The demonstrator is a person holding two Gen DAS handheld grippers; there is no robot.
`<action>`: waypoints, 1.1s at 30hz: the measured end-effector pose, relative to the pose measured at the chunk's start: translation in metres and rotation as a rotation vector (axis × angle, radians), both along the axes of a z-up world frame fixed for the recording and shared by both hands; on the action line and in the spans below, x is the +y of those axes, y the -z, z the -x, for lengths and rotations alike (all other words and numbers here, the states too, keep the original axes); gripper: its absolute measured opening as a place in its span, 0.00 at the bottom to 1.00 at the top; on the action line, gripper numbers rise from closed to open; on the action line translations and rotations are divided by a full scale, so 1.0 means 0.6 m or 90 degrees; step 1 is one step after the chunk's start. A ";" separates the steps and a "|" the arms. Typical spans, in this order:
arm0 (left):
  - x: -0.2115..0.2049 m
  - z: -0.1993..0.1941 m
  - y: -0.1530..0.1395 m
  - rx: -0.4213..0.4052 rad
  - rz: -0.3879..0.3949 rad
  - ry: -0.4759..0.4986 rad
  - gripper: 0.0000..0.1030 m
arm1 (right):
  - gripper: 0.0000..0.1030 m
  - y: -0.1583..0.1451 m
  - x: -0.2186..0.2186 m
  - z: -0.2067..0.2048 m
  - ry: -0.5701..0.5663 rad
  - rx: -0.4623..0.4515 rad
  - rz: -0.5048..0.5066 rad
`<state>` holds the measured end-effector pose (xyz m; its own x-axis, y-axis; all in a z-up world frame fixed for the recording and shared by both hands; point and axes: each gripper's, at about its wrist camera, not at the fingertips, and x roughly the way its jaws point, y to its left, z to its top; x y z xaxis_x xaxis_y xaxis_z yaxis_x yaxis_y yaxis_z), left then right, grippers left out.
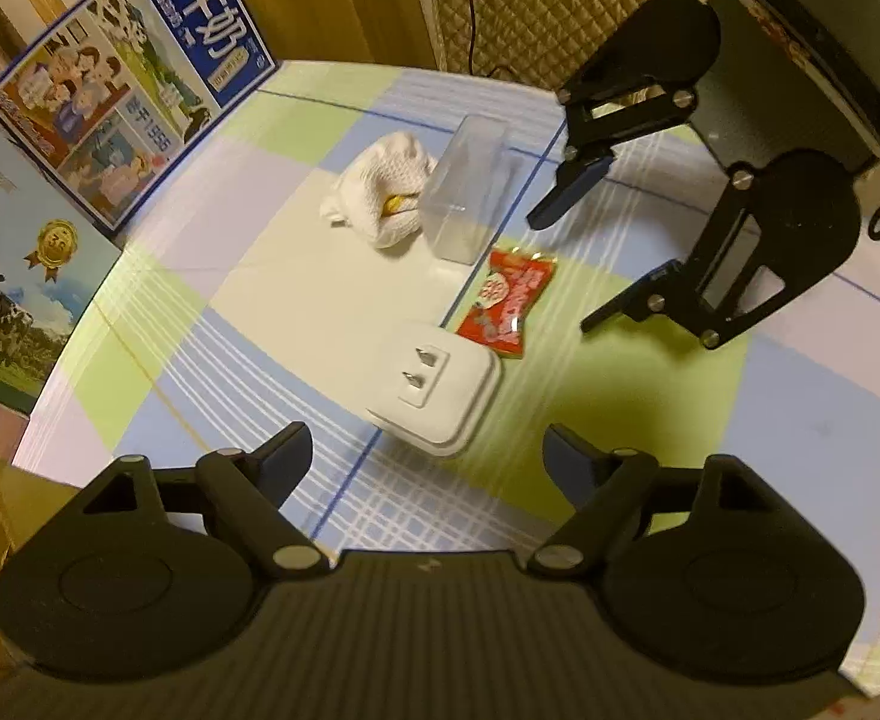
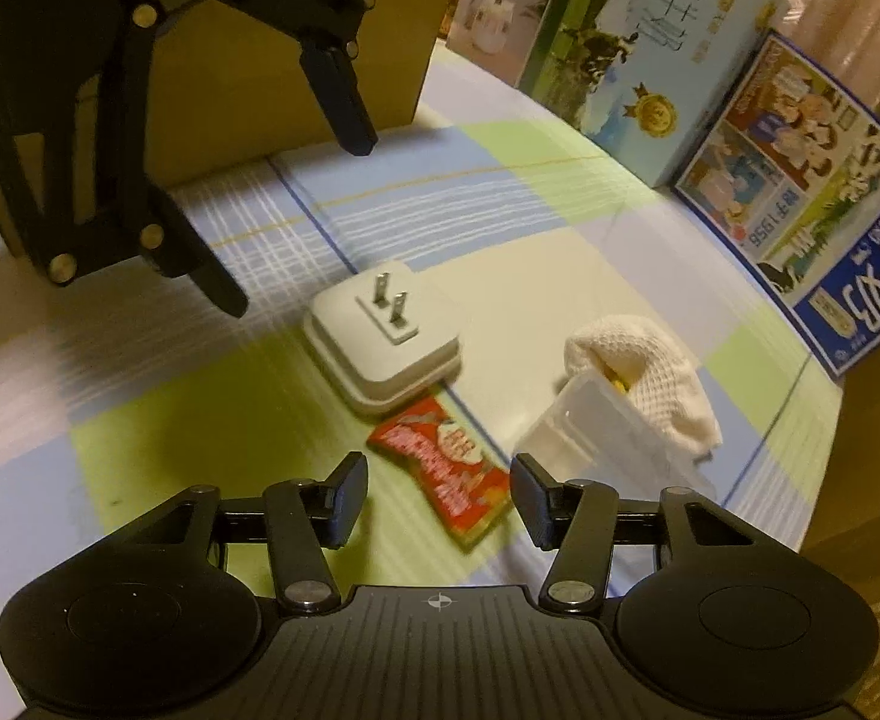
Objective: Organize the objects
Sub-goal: 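Grasp the red candy packet with the right gripper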
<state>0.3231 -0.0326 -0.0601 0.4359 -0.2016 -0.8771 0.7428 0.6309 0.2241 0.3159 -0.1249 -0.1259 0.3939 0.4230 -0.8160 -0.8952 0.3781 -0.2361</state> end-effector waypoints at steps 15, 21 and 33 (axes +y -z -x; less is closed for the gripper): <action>-0.017 -0.064 0.047 0.043 -0.021 0.028 0.78 | 0.25 0.016 0.004 -0.045 0.106 0.126 -0.038; -0.039 -0.078 0.067 0.051 -0.022 0.043 0.78 | 0.24 0.003 -0.034 -0.025 0.251 0.169 -0.077; -0.053 -0.092 0.088 0.096 -0.007 0.008 0.61 | 0.24 -0.013 -0.074 0.017 0.414 0.204 -0.147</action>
<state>0.3782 -0.0645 -0.1132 0.2966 -0.1962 -0.9346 0.7766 0.6191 0.1164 0.3055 -0.1694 -0.1183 0.3809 0.3603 -0.8515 -0.4864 0.8613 0.1469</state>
